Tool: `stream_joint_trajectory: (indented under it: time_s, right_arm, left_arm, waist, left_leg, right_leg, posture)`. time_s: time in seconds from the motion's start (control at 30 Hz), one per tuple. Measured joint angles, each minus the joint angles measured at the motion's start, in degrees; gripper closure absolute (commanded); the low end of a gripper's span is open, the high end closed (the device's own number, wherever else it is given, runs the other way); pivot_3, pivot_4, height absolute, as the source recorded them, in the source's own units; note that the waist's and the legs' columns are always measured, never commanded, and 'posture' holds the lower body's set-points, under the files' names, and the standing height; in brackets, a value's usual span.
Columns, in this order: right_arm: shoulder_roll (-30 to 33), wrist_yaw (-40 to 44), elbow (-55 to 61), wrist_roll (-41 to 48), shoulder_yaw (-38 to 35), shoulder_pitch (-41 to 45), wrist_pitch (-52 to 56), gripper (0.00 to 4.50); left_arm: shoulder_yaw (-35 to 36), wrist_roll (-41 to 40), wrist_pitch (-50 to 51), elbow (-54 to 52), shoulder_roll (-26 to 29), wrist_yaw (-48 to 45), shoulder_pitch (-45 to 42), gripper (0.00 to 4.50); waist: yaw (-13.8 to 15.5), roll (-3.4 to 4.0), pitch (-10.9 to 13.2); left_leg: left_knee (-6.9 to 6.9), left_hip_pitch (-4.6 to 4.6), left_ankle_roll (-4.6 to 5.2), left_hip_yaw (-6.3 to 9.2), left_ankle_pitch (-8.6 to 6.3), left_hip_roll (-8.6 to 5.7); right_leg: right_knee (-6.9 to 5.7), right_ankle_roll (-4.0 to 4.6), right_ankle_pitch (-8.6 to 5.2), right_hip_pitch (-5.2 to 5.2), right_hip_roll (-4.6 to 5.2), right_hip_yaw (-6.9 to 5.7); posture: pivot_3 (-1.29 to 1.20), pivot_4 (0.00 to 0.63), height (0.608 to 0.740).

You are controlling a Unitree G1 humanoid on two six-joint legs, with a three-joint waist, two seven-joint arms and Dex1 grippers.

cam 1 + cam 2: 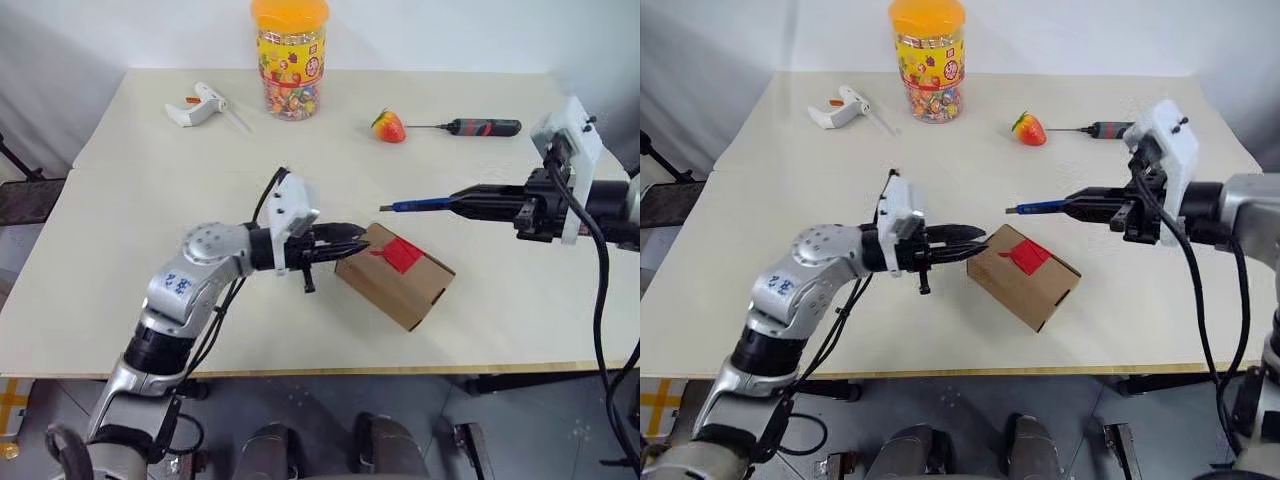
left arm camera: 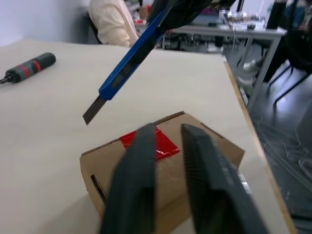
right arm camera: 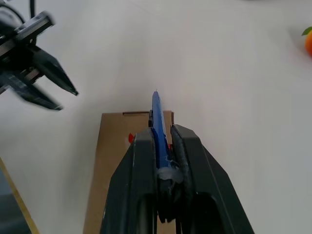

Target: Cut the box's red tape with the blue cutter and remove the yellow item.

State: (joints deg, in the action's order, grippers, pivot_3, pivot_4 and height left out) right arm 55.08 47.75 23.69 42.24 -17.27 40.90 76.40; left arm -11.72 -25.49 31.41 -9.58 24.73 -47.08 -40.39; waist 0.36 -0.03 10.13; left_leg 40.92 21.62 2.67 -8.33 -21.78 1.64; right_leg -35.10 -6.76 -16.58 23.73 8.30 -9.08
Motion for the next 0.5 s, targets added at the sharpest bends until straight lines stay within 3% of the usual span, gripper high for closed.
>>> stream_joint_trajectory:
  time_s: [0.33, 0.5]
  right_arm:
    - [1.5, -2.2, 6.0, 0.7, -5.6, -10.1, -6.1, 4.35]
    - [1.5, -3.5, 7.3, 0.5, -3.9, -12.3, -9.3, 4.35]
  left_arm:
    - [-8.7, 5.3, 15.2, 3.5, -1.7, 1.0, -10.4, 4.50]
    - [-9.6, 5.8, 21.0, 4.0, -3.7, 2.0, -12.3, 4.50]
  waist:
    - [1.2, -0.02, 0.0]
    - [1.1, -0.02, 0.0]
  left_leg:
    - [0.08, 0.00, 0.02, 0.02, 0.01, 0.00]
    - [0.05, -0.01, 0.01, 0.02, 0.01, 0.00]
  right_leg:
    - [0.00, -0.01, 0.01, -0.05, -0.03, 0.01]
    - [0.02, -0.02, 0.01, -0.05, -0.05, 0.01]
  posture:
    - [0.00, 0.150, 0.740]
    - [0.00, 0.150, 0.740]
